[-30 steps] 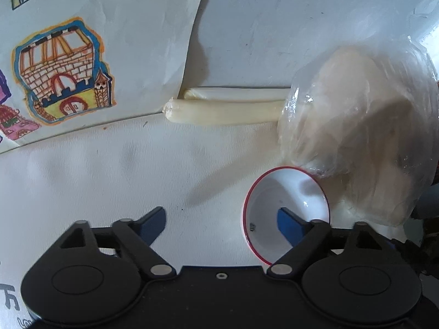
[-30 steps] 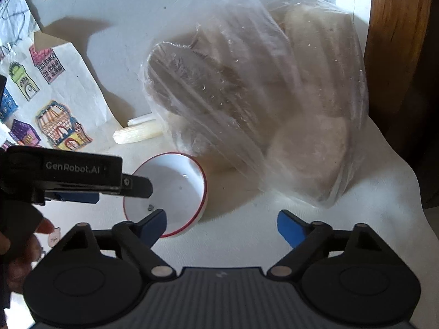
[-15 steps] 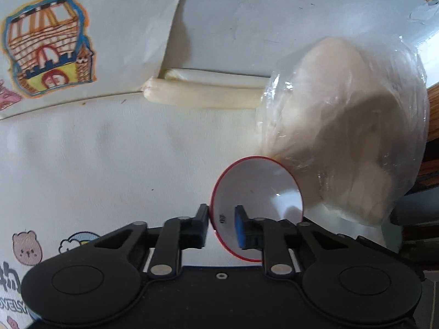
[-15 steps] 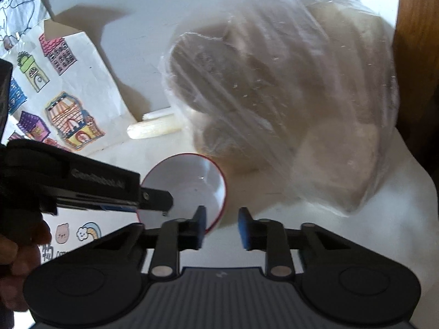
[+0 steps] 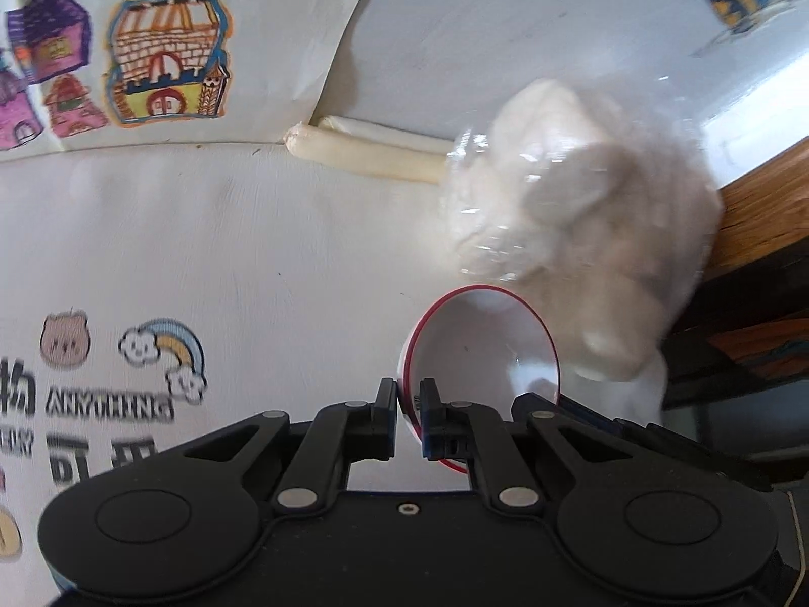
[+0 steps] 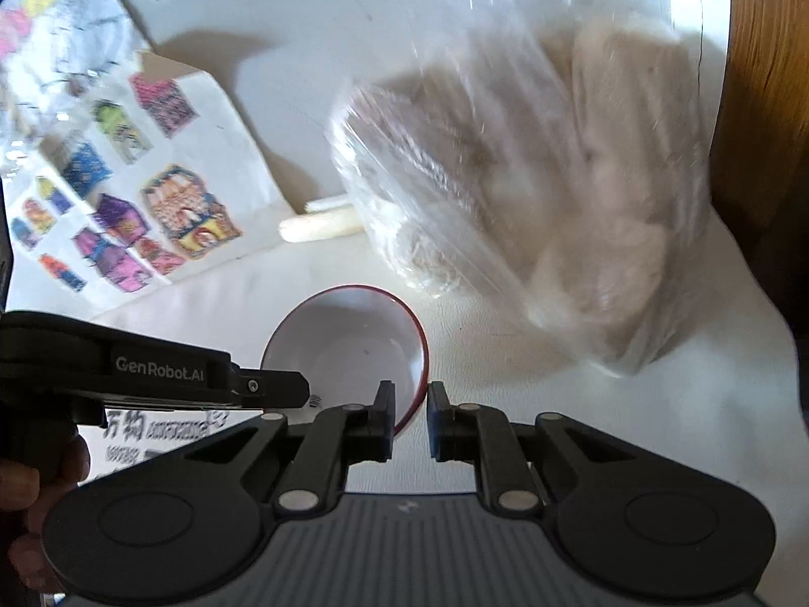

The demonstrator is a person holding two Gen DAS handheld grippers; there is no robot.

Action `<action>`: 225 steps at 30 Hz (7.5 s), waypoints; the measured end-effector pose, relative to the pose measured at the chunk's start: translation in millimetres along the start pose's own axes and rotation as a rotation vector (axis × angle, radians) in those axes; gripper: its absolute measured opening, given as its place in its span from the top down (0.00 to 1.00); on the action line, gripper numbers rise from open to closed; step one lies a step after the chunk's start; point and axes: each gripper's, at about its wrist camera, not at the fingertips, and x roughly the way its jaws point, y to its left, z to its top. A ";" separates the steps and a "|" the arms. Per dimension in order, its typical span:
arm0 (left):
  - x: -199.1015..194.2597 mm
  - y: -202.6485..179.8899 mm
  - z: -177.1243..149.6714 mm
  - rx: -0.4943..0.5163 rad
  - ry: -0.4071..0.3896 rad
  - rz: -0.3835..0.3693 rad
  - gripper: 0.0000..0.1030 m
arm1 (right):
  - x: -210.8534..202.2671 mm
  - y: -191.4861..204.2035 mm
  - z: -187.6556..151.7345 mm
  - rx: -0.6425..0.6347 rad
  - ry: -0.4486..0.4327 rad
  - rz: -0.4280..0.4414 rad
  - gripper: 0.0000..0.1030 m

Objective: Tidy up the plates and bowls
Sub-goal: 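Carry the second white bowl with both tools and lower it into the bowl stack, then open both tools to release the second white bowl on the stack, then move both tools to opposite sides of the steel bowl rim, then close the left tool on the steel bowl rim while the right tool grips the opposite rim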

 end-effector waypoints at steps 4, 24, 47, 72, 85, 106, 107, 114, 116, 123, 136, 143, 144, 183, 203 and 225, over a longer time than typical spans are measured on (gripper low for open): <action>-31.3 -8.8 -10.4 -0.019 -0.029 -0.015 0.91 | -30.4 -7.7 -1.6 -0.046 -0.006 0.042 0.86; -68.3 -47.9 -117.8 -0.158 -0.044 -0.056 0.91 | -124.9 -42.9 -50.5 -0.194 0.096 0.152 0.84; -50.1 -43.7 -168.5 -0.250 0.010 0.027 0.85 | -116.3 -38.9 -71.4 -0.364 0.253 0.174 0.83; -43.2 -41.4 -169.8 -0.257 0.049 0.045 0.82 | -103.1 -33.5 -78.4 -0.389 0.312 0.171 0.78; -43.1 -41.2 -171.3 -0.252 0.049 0.044 0.77 | -102.6 -33.6 -79.2 -0.389 0.315 0.172 0.78; -68.7 -43.5 -182.1 -0.245 -0.061 0.058 0.43 | -107.6 -34.2 -83.6 -0.388 0.303 0.179 0.62; -71.6 -43.1 -183.0 -0.246 -0.073 0.064 0.42 | -108.3 -34.2 -84.1 -0.389 0.301 0.180 0.60; -88.8 -38.0 -187.2 -0.263 -0.119 0.095 0.08 | -115.8 -35.1 -83.3 -0.376 0.275 0.182 0.39; -92.5 -35.6 -185.7 -0.265 -0.128 0.100 0.01 | -121.1 -35.9 -80.5 -0.373 0.254 0.173 0.29; -108.3 -29.4 -179.5 -0.199 -0.204 0.119 0.01 | -142.8 -36.7 -74.1 -0.334 0.157 0.099 0.00; -122.8 2.1 -221.9 -0.070 -0.189 0.114 0.01 | -186.1 -11.3 -121.2 -0.340 -0.010 -0.168 0.00; -115.9 6.7 -235.3 -0.040 -0.130 0.098 0.01 | -190.9 -13.9 -138.8 -0.336 0.024 -0.276 0.00; -115.9 6.1 -234.7 -0.039 -0.134 0.099 0.01 | -190.1 -14.6 -138.1 -0.333 0.028 -0.288 0.00; -44.6 -39.6 -221.7 -0.279 -0.014 0.376 0.01 | -87.4 -68.9 -79.3 -0.625 0.269 -0.015 0.00; -33.0 -44.7 -215.9 -0.302 0.003 0.407 0.20 | -71.2 -58.5 -79.4 -0.713 0.243 0.031 0.01; -32.5 -52.1 -222.2 -0.304 -0.057 0.252 0.85 | -68.7 -60.3 -79.8 -0.615 0.334 0.216 0.67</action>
